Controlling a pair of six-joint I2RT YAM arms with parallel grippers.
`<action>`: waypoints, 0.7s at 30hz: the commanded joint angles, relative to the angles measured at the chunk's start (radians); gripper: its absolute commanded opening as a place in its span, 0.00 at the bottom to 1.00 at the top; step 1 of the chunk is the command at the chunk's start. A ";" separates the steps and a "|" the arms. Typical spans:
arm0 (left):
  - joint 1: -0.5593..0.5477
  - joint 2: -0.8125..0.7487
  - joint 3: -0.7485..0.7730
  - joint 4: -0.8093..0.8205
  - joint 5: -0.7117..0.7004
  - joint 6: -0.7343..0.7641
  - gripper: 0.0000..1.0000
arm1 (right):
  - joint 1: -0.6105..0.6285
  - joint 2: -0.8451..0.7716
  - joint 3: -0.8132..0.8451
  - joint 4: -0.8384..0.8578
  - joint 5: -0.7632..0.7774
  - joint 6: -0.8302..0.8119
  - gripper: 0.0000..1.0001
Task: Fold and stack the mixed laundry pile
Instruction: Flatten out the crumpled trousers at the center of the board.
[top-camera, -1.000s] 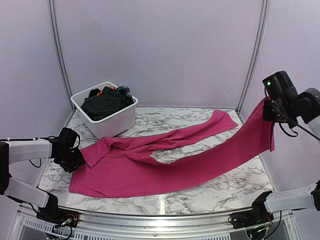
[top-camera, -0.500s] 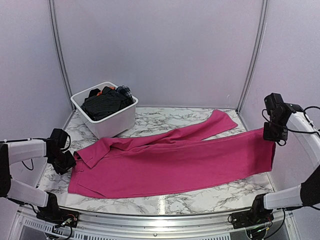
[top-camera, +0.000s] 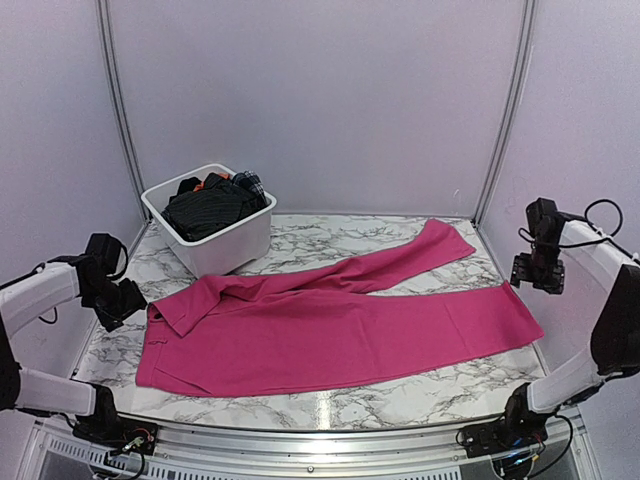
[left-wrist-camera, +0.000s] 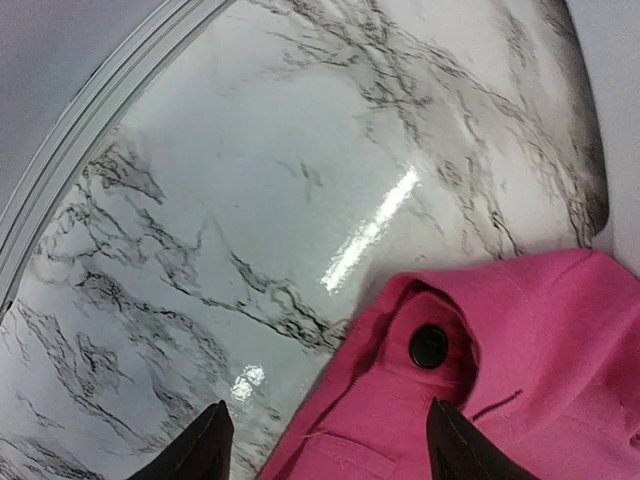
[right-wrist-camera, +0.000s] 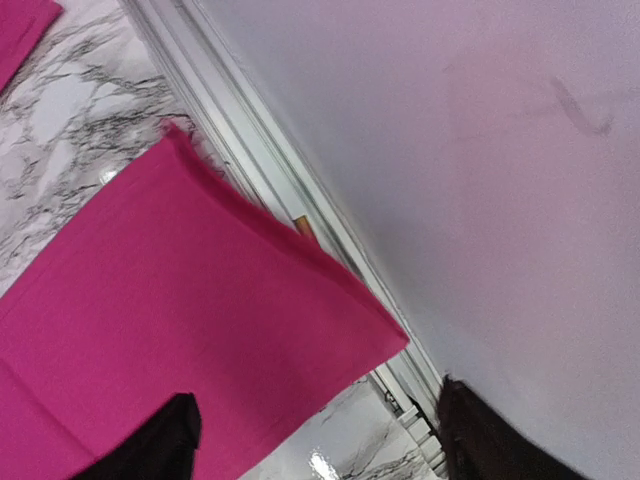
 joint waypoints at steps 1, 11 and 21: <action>-0.093 -0.028 0.055 -0.090 0.028 0.035 0.71 | -0.004 -0.024 0.103 0.038 -0.117 -0.024 0.92; -0.364 0.023 0.026 0.041 0.115 -0.189 0.78 | 0.065 -0.079 -0.001 0.146 -0.533 -0.064 0.97; -0.253 0.258 -0.111 0.070 0.138 -0.295 0.73 | 0.227 -0.022 -0.139 0.328 -0.723 0.089 0.95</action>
